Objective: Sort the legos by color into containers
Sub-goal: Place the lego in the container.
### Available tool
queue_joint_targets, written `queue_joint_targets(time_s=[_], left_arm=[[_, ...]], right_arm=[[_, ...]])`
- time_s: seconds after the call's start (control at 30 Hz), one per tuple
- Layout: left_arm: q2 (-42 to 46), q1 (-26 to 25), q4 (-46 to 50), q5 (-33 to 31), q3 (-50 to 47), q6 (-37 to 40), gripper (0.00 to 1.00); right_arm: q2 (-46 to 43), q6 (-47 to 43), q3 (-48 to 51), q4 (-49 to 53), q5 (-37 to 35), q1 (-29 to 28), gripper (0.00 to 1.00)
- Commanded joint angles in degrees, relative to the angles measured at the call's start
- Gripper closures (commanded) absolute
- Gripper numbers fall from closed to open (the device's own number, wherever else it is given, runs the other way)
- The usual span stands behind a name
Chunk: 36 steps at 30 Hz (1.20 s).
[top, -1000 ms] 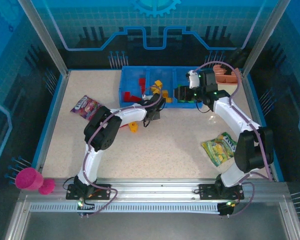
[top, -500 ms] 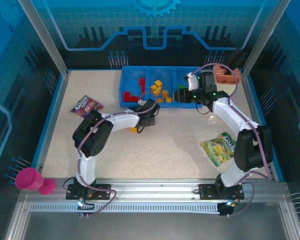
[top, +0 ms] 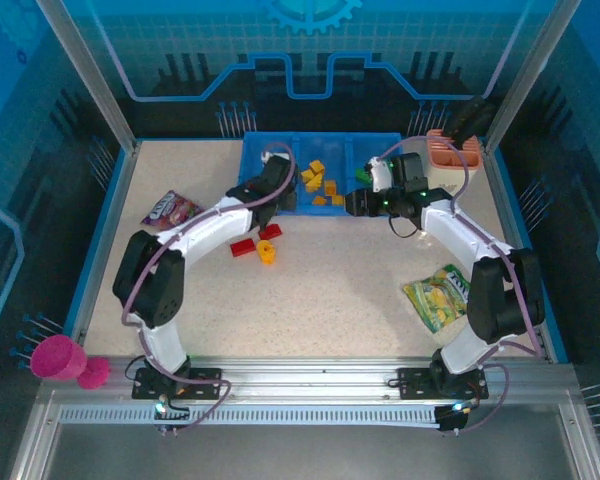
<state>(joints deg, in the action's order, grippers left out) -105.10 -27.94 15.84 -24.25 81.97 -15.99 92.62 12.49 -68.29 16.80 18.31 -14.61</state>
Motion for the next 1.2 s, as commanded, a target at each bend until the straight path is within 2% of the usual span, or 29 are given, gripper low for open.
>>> queue_joint_targets(time_s=[0.0,0.2,0.3,0.5,0.63,0.77,0.93,1.07,1.17], left_arm=[[-4.7,3.7,-3.4,-0.7,4.8,4.6,0.74],[-16.7,6.4,-3.2,-1.0,17.5,8.9,0.74],[-22.5,7.8,-0.8,-0.4,23.8,9.0,0.73],[-27.1,8.6,1.0,1.4,28.3,8.0,0.70],[-27.3,8.7,1.3,2.0,28.6,7.6,0.60],[-25.3,8.7,1.1,2.4,28.1,8.7,0.43],[-18.7,8.6,-0.3,1.0,25.4,13.2,0.37],[-8.1,8.7,-1.0,-0.8,19.8,16.4,0.35],[2.7,9.7,-1.3,-0.3,13.5,16.6,0.31]], right_arm=[[-0.8,-2.0,0.9,1.2,-1.3,-0.8,0.43],[-2.0,-3.8,1.8,1.6,-2.3,-2.5,0.42],[-3.4,-6.8,2.1,2.5,-6.0,-5.8,0.40],[-3.6,-8.1,2.2,4.8,-9.5,-10.8,0.40],[-5.0,-10.7,3.0,5.6,-15.5,-17.4,0.38],[-5.7,-8.3,2.1,7.2,-14.8,-22.4,0.37],[-3.2,-3.8,1.0,7.0,-16.4,-28.3,0.38],[-0.1,-0.2,-1.2,5.9,-17.9,-32.5,0.38],[3.3,1.9,-3.0,3.0,-14.8,-34.8,0.34]])
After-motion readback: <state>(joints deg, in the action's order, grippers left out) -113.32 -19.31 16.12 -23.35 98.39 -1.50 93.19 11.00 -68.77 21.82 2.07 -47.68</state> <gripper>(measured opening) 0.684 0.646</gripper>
